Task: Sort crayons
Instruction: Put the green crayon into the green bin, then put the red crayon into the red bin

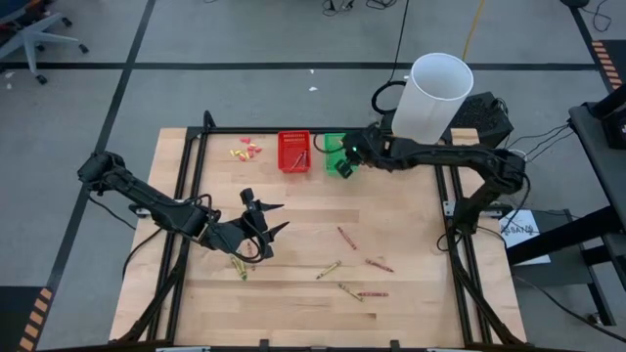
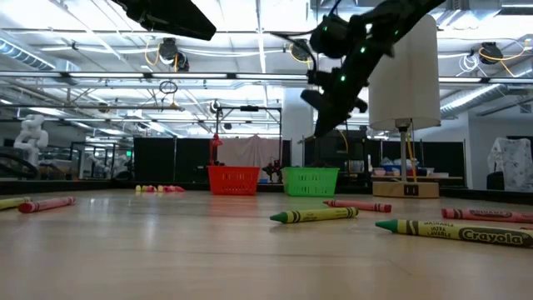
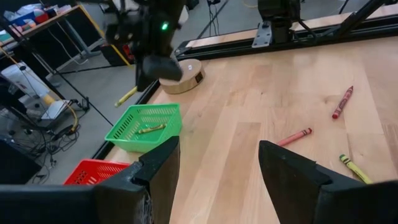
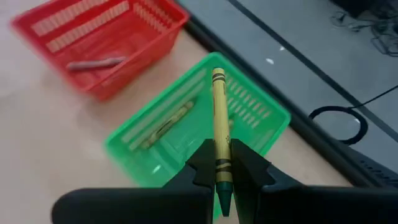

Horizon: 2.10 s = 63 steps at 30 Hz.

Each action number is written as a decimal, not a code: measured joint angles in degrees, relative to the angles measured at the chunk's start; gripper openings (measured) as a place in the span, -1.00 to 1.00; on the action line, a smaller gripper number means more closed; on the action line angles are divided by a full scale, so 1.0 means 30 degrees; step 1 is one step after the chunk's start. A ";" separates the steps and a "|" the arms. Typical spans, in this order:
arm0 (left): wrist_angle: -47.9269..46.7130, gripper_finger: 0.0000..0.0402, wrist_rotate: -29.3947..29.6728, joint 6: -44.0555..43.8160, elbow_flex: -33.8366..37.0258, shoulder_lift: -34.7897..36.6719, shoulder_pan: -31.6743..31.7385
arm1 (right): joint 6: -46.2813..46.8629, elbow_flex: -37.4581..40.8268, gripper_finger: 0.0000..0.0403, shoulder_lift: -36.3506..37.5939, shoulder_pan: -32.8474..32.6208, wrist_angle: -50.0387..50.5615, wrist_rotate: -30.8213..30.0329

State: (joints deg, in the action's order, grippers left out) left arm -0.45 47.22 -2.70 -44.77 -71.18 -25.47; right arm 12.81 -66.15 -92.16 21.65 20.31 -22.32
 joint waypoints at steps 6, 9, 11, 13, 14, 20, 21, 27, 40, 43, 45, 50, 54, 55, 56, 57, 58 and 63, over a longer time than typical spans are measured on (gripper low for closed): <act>-0.0036 0.09 -0.0007 -0.0452 0.0000 0.0000 0.0000 | -0.0084 0.0000 -0.93 -0.1840 0.1204 -0.1451 0.0041; -0.0030 0.09 -0.0007 -0.0482 0.0000 0.0000 0.0000 | 0.0257 0.0000 -0.93 -0.2716 0.1442 -0.1614 0.0037; -0.0029 0.09 -0.0007 -0.0488 0.0000 0.0000 0.0000 | 0.1060 0.0000 -0.93 -0.3114 0.1449 -0.1818 0.0048; -0.0033 0.09 -0.0007 -0.0488 0.0000 0.0000 0.0000 | 0.1890 0.0000 -0.93 -0.3316 0.1493 -0.1842 0.0047; -0.0029 0.09 -0.0007 -0.0481 0.0000 0.0000 0.0000 | 0.2140 0.0000 -0.93 -0.3329 0.1496 -0.1833 0.0051; -0.0029 0.09 -0.0007 -0.0408 0.0000 0.0000 0.0022 | 0.3471 0.0000 -0.84 -0.3329 0.1515 -0.1835 0.0011; -0.0029 0.09 -0.0007 -0.0403 0.0000 0.0000 0.0030 | 0.3699 0.0000 -0.81 -0.3331 0.1514 -0.1836 0.0005; -0.0022 0.09 -0.0046 -0.0477 0.0000 0.0000 0.0265 | 0.4298 0.0029 -0.68 -0.3744 0.1395 -0.2046 0.0012; -0.0130 0.09 -0.0160 -0.0530 -0.0007 -0.0005 0.0233 | 0.1657 0.0022 -0.55 -0.2346 -0.0070 -0.2575 0.0010; -0.0928 0.09 -0.0276 -0.1355 -0.0007 -0.0003 0.0197 | 0.0298 0.0022 -0.55 -0.1488 -0.1260 -0.2551 0.0020; -0.1901 0.09 -0.0636 -0.2184 -0.0007 0.0000 0.0197 | -0.0439 0.0015 -0.55 -0.1016 -0.2279 -0.2427 0.0043; -0.4496 0.09 -0.1798 -0.5423 -0.0010 -0.0115 0.0197 | -0.1347 0.0007 -0.55 -0.0597 -0.5125 -0.1782 0.1030; -0.5601 0.09 -0.1887 -0.7015 -0.0014 -0.0534 -0.0013 | -0.1401 0.0191 -0.55 -0.0672 -0.7377 -0.1439 0.1042; -0.5553 0.09 -0.1894 -0.7145 -0.0007 -0.0697 -0.0080 | -0.1269 0.0405 -0.55 -0.0686 -0.7884 -0.1431 0.1033; -0.5533 0.09 -0.1894 -0.7183 -0.0009 -0.0895 -0.0186 | -0.1000 0.0655 -0.55 -0.0705 -0.8341 -0.1391 0.1014; -0.5509 0.09 -0.1894 -0.7357 -0.0007 -0.1034 -0.0241 | -0.0589 0.0882 -0.55 -0.0729 -0.8761 -0.1431 0.1010; -0.5456 0.09 -0.1887 -0.7478 -0.0010 -0.1185 -0.0289 | -0.0128 0.1129 -0.55 -0.0735 -0.9125 -0.1593 0.1017; -0.5285 0.09 -0.1858 -0.8000 -0.0015 -0.1878 -0.0386 | 0.2064 0.2469 -0.55 -0.0722 -1.0589 -0.1901 0.0841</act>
State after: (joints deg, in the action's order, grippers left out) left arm -16.30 41.65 -26.70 -44.82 -76.81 -26.63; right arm 19.00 -58.74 -94.33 -10.11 14.61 -19.80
